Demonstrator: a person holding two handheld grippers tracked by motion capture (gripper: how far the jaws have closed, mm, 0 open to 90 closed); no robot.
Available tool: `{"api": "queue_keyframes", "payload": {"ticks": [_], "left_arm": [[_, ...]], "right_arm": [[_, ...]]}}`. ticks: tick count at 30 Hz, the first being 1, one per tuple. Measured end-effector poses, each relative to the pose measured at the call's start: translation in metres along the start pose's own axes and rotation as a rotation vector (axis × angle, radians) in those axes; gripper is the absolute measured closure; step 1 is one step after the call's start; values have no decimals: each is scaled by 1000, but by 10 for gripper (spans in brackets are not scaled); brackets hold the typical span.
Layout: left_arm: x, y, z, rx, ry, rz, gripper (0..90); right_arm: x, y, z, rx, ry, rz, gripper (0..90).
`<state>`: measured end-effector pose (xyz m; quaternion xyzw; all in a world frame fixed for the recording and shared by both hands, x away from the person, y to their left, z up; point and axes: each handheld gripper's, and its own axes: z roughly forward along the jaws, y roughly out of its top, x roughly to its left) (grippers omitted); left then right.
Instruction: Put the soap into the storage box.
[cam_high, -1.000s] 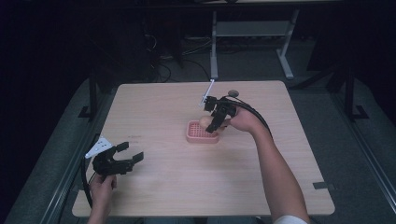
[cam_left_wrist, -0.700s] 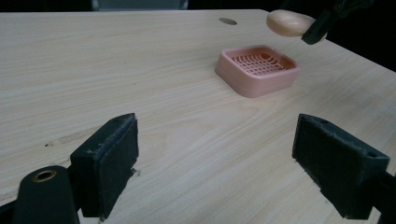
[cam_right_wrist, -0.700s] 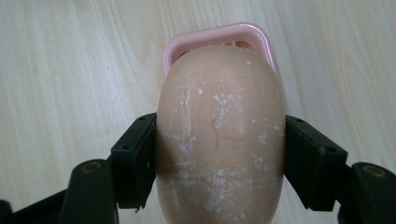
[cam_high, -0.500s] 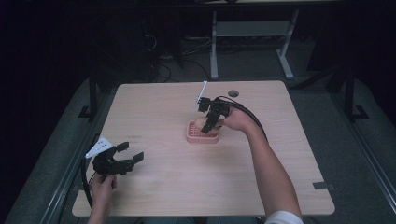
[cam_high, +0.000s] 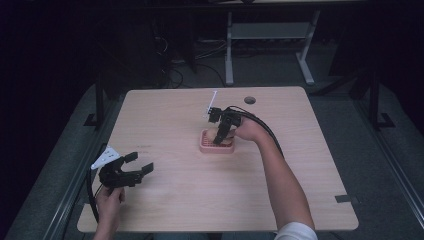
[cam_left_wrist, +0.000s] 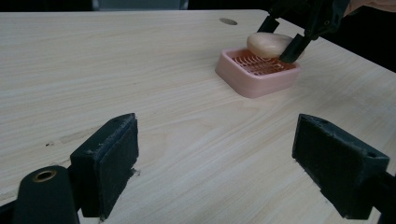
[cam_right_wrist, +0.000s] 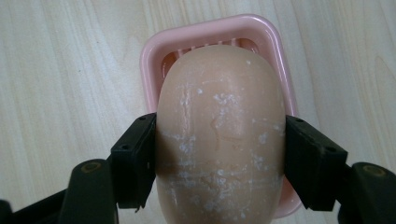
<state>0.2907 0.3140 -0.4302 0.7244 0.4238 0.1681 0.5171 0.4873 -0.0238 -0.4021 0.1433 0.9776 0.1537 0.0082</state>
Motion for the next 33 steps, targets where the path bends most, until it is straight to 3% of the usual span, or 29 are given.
{"api": "queue_keyframes", "payload": {"ticks": [14,33], "left_arm": [[0,0,0,0,-1,1,143],[1,0,-1,-1,0,1,143]], "right_arm": [[-4,3,14,15,20,10,318],[-6,4,16,17,22,10,317]]}}
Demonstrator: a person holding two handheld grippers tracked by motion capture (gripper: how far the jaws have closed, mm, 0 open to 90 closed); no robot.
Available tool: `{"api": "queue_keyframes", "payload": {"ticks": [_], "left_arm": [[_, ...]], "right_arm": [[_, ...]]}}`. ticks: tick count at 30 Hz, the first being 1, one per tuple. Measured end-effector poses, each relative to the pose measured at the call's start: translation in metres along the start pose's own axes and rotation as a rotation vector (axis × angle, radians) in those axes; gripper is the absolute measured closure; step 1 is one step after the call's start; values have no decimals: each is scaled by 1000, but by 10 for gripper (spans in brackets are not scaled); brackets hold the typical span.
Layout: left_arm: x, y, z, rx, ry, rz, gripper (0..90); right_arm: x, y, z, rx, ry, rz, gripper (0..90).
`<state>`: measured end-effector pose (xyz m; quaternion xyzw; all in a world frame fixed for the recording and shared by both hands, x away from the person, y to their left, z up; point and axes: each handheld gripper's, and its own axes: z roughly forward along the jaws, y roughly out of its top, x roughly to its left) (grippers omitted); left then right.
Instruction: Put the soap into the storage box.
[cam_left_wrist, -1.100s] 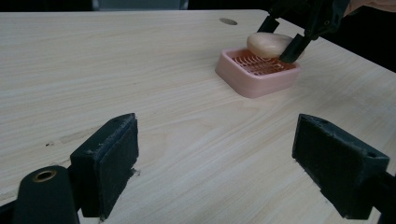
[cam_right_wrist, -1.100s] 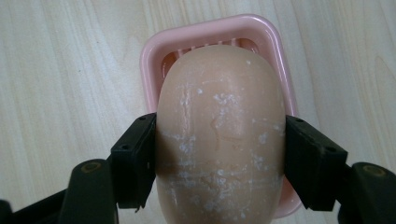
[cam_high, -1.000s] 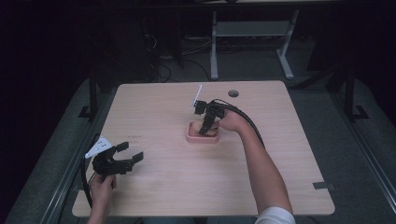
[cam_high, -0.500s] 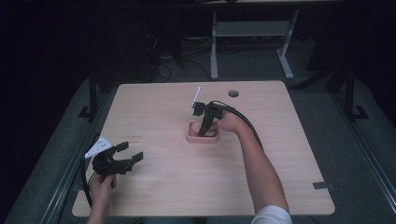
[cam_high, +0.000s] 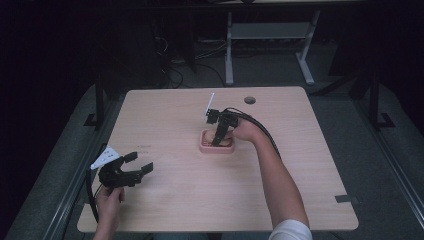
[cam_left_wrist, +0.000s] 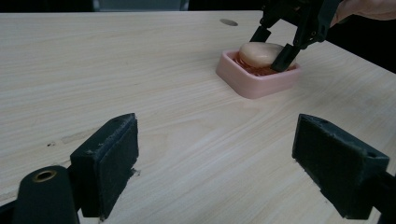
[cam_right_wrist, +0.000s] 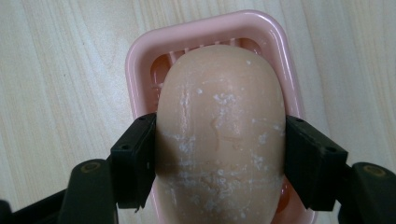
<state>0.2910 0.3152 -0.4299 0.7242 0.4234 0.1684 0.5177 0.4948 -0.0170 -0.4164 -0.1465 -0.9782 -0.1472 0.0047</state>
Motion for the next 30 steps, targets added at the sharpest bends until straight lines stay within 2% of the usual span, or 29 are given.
{"api": "queue_keyframes", "payload": {"ticks": [30], "left_arm": [[1,0,0,-8,4,-6,142]], "right_arm": [[0,1,0,7,-6,-7,317]]}}
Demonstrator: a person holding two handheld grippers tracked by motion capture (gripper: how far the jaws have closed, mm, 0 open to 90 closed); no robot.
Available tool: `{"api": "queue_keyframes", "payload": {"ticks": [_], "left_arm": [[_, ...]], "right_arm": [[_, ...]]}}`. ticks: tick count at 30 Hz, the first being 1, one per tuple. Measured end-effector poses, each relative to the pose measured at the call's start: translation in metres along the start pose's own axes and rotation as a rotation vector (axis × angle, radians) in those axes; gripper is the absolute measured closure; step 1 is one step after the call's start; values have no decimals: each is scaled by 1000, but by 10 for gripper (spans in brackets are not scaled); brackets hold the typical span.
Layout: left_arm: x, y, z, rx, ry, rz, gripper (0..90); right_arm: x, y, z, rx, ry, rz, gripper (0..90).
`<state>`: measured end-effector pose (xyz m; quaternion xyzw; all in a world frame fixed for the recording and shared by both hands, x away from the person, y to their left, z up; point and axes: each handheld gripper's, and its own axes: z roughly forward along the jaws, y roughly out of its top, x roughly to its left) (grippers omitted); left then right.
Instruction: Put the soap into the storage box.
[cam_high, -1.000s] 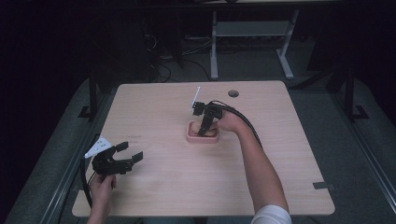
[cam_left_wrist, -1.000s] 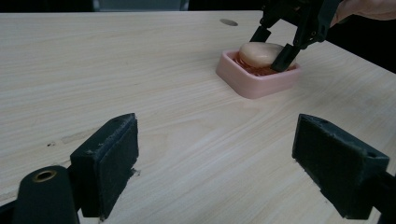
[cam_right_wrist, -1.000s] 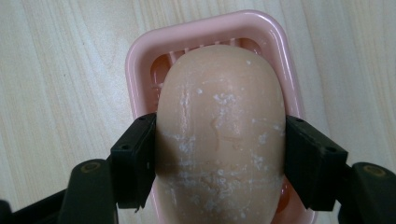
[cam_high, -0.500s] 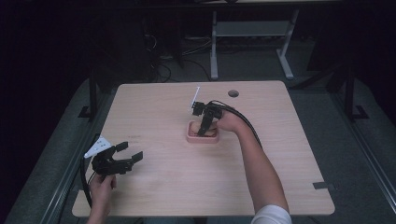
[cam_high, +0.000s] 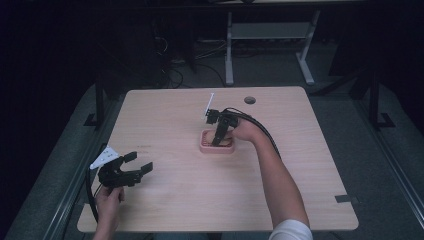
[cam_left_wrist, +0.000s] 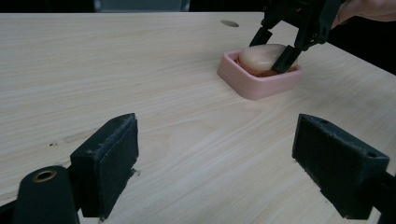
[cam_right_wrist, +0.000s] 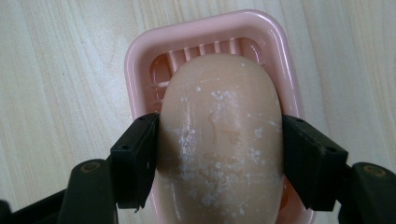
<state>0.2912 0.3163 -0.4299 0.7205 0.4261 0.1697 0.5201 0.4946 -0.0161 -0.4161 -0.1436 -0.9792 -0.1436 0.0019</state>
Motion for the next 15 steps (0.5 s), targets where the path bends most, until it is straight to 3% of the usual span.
{"api": "queue_keyframes", "payload": {"ticks": [4,9,15], "left_arm": [[0,0,0,0,0,-1,142],[0,0,0,2,0,1,142],[-1,1,0,2,-1,3,142]], "right_arm": [[1,0,0,4,-2,0,319],[0,0,-8,-55,6,18,324],[1,-2,-14,-57,0,26,288]]}}
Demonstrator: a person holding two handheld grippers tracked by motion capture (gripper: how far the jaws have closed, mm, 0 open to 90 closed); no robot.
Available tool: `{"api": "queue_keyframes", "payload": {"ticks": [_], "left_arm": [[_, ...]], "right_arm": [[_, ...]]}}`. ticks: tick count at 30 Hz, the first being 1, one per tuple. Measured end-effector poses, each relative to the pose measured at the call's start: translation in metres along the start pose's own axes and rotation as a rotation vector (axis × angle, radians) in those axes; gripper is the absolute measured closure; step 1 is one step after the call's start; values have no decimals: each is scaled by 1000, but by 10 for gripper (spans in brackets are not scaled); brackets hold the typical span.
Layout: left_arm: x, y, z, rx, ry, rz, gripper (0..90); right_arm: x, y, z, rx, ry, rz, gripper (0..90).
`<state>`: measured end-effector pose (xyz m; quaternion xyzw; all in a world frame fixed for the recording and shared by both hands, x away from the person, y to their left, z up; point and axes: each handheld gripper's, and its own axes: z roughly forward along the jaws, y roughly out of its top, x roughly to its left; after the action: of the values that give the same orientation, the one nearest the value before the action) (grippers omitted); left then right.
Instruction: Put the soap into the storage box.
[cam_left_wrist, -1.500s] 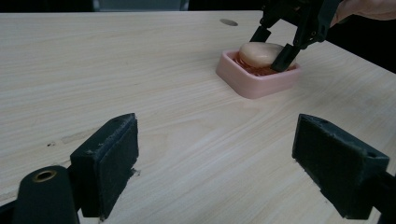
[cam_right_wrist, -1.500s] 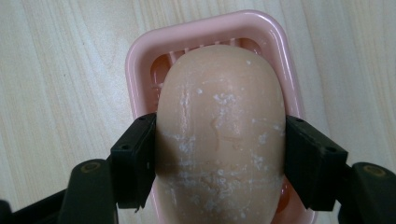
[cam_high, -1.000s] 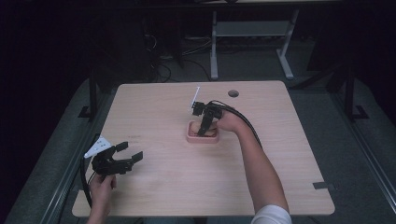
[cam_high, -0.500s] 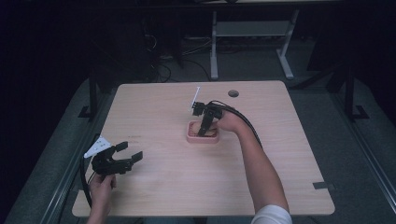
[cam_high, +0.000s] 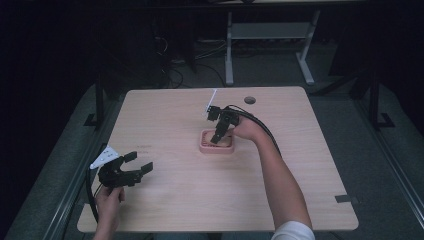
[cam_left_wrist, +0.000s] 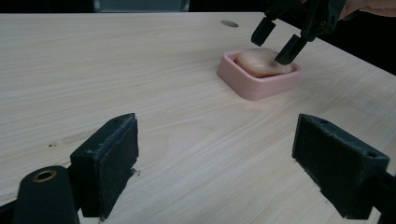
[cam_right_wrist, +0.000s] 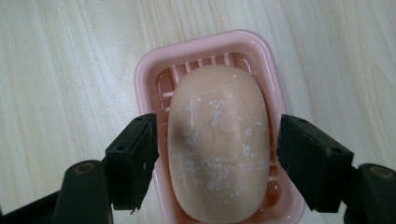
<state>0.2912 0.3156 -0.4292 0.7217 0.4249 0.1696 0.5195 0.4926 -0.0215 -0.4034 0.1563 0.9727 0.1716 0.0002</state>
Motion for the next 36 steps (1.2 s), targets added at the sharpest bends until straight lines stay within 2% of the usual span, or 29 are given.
{"api": "queue_keyframes", "payload": {"ticks": [14,36], "left_arm": [[0,0,0,3,0,-2,142],[-3,0,2,15,0,9,143]], "right_arm": [[4,-14,-8,-30,3,26,270],[9,-48,-26,-66,-12,66,269]]}}
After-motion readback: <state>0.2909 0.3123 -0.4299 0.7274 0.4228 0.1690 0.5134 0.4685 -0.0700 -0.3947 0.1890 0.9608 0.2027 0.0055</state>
